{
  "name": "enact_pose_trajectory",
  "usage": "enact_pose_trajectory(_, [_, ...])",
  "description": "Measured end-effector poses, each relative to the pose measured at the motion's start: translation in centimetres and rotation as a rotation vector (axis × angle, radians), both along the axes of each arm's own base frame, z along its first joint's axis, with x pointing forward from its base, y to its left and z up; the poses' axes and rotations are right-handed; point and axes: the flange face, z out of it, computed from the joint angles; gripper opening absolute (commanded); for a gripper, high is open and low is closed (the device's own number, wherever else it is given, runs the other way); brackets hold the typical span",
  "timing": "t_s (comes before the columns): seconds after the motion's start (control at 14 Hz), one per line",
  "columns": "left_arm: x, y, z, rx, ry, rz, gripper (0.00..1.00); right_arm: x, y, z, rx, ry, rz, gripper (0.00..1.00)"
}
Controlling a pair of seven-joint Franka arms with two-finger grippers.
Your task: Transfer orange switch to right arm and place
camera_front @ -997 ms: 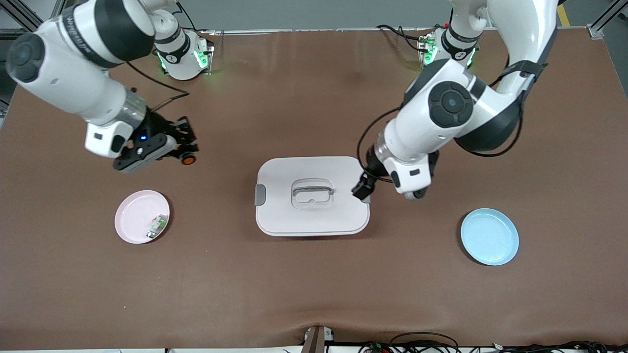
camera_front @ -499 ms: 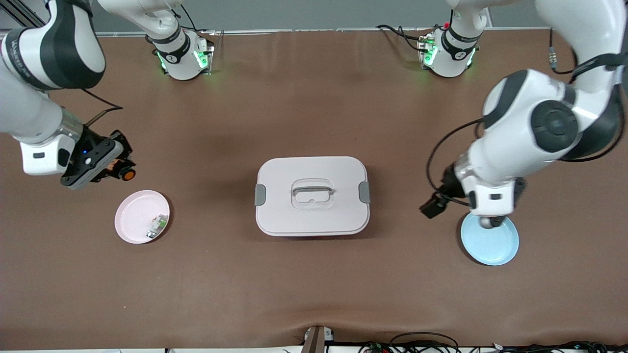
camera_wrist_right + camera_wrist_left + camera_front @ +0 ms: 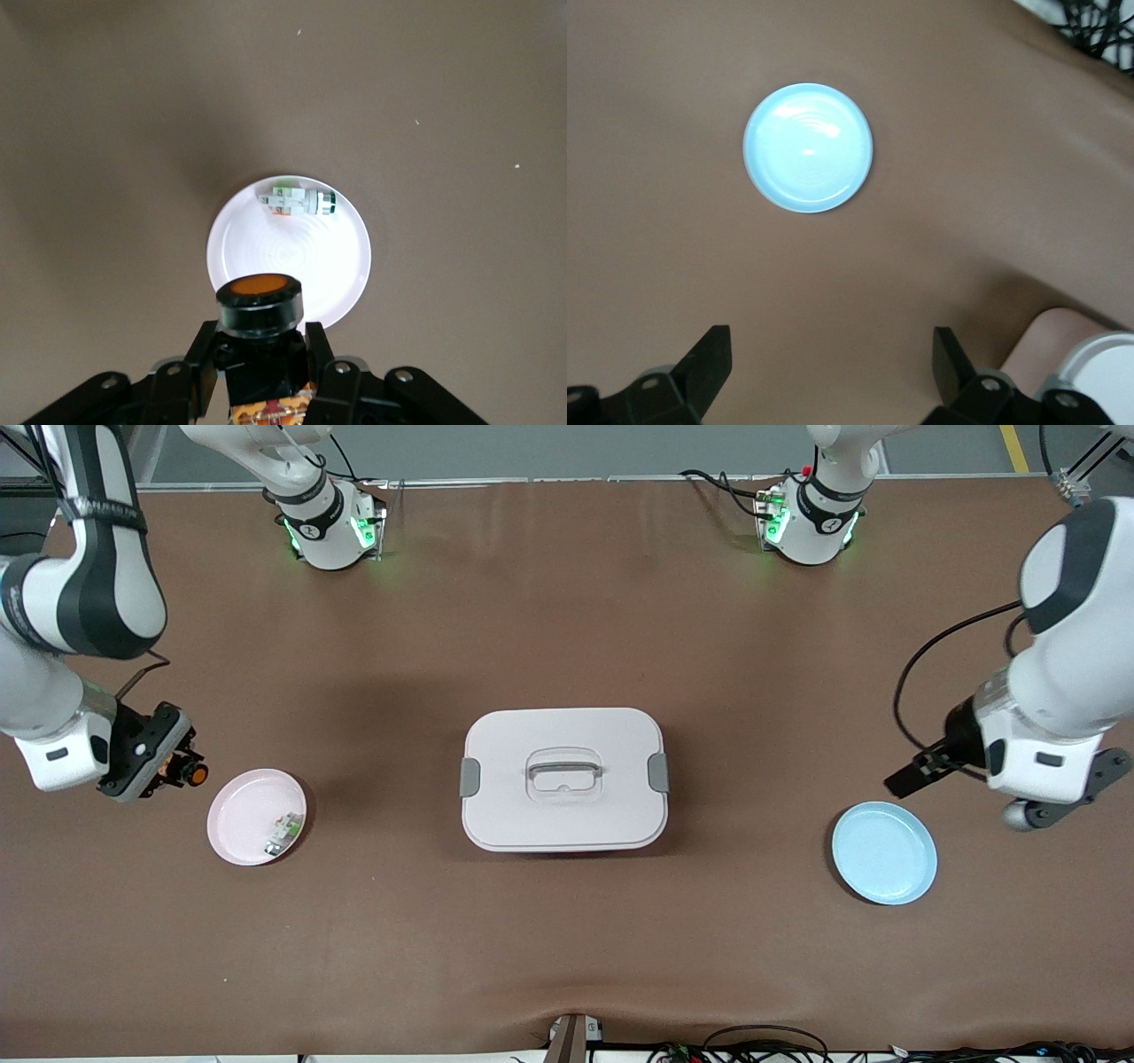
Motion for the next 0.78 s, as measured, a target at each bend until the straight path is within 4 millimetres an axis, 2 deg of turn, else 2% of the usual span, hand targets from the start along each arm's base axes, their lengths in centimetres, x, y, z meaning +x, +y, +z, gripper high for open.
enact_pose_trajectory(0.28, [-2.0, 3.7, 4.0, 0.043, -0.004, -0.132, 1.0, 1.3, -2.7, -5.2, -0.018, 0.001, 0.148, 0.04])
enact_pose_trajectory(0.57, [-4.2, 4.2, 7.2, 0.097, -0.003, -0.27, 1.0, 1.9, -3.7, -9.7, -0.024, 0.021, 0.161, 0.04])
enact_pose_trajectory(0.78, [-6.4, 5.2, 7.9, 0.078, 0.026, -0.326, 1.0, 2.0, -4.0, -12.4, -0.026, 0.039, 0.164, 0.04])
